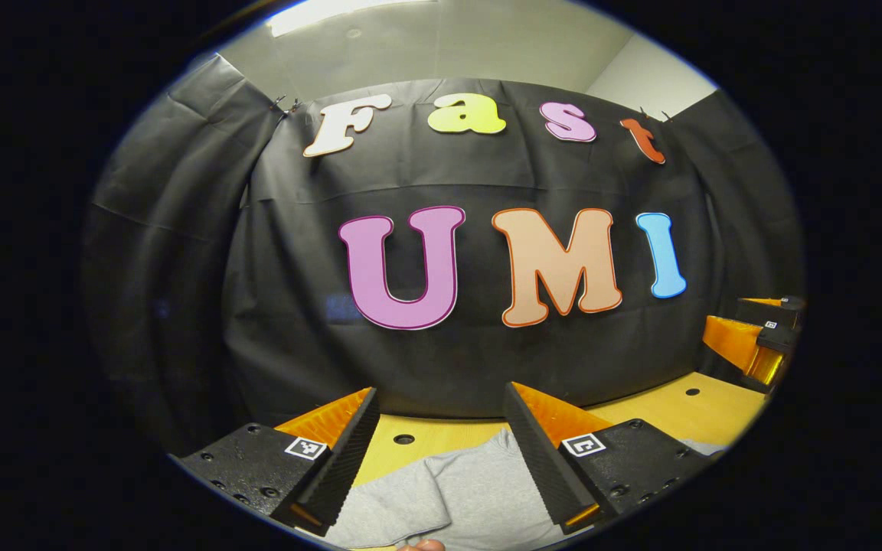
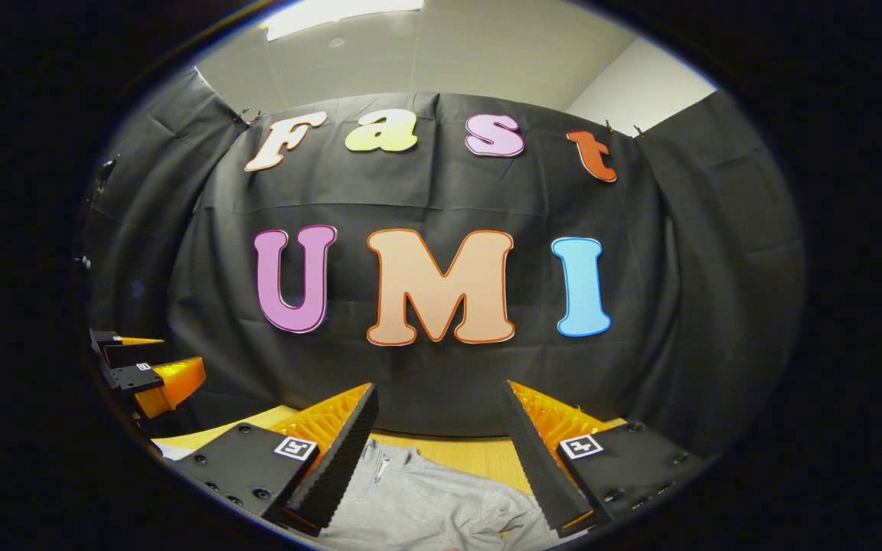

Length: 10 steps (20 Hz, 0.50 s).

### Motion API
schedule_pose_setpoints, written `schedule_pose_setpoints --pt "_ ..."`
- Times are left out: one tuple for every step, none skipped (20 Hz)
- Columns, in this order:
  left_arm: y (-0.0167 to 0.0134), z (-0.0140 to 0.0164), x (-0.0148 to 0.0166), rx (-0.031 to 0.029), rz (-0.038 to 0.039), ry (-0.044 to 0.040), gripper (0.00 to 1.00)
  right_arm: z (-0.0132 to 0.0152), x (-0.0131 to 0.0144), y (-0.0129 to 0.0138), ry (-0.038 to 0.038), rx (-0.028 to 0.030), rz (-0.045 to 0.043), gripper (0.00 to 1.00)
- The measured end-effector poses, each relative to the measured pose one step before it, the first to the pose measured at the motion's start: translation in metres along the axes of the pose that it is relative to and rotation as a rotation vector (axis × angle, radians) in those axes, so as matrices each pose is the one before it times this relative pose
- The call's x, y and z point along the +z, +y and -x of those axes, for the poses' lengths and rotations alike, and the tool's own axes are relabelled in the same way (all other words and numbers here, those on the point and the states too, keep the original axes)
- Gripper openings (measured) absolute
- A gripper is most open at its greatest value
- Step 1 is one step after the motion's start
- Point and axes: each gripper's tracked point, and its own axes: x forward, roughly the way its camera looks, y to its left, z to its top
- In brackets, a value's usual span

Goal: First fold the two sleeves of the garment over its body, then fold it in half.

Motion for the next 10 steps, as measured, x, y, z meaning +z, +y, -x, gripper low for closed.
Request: schedule_pose_setpoints --pt "-0.00002 -0.00106 0.00072 -0.00216 -0.00137 -0.00309 0.98 -0.00049 0.00036 -0.00081 0.00086 -0.00326 0.00216 0.99" --pt "0.00026 -0.00087 0.00033 -0.00459 0.00021 -0.00269 0.98 -0.00051 -0.00077 -0.00176 0.00074 -0.0042 0.00143 0.99" --pt "-0.00076 -0.0015 0.00016 -0.00693 0.00037 -0.00253 0.98 -0.00131 0.00055 -0.00103 0.00006 -0.0024 0.00035 0.99" --pt "0.00084 -0.00101 -0.00047 -0.00577 0.00012 -0.00312 0.98 0.00016 -0.00056 -0.00023 -0.00211 -0.00342 -0.00024 0.99" --pt "-0.0007 -0.00191 0.00017 -0.00804 -0.00128 -0.0021 0.98 -0.00065 0.00011 0.00015 -0.00243 -0.00389 0.00211 0.99" --pt "0.00221 -0.00105 -0.00065 -0.00477 -0.00237 -0.0016 0.98 0.00039 0.00038 0.00046 -0.0029 -0.00431 0.00285 0.99" --pt "0.00157 -0.00118 0.00066 -0.00636 -0.00038 -0.00437 1.0 0.00068 -0.00081 0.00071 -0.00322 -0.00535 0.00377 0.99" --pt "0.00088 0.00047 0.00005 -0.008 0.00079 -0.00387 0.96 0.00052 -0.00024 -0.00132 -0.00271 -0.00889 0.00392 0.99" --pt "0.00037 -0.00056 0.00025 -0.0082 0.00189 0.00058 0.96 0.00077 -0.00048 -0.00237 -0.00003 -0.00767 0.00303 0.99" --pt "-0.00029 -0.0011 0.00082 -0.00915 0.00349 0.00053 0.96 0.00076 -0.00072 -0.00415 0.00137 -0.00826 0.00514 0.99"
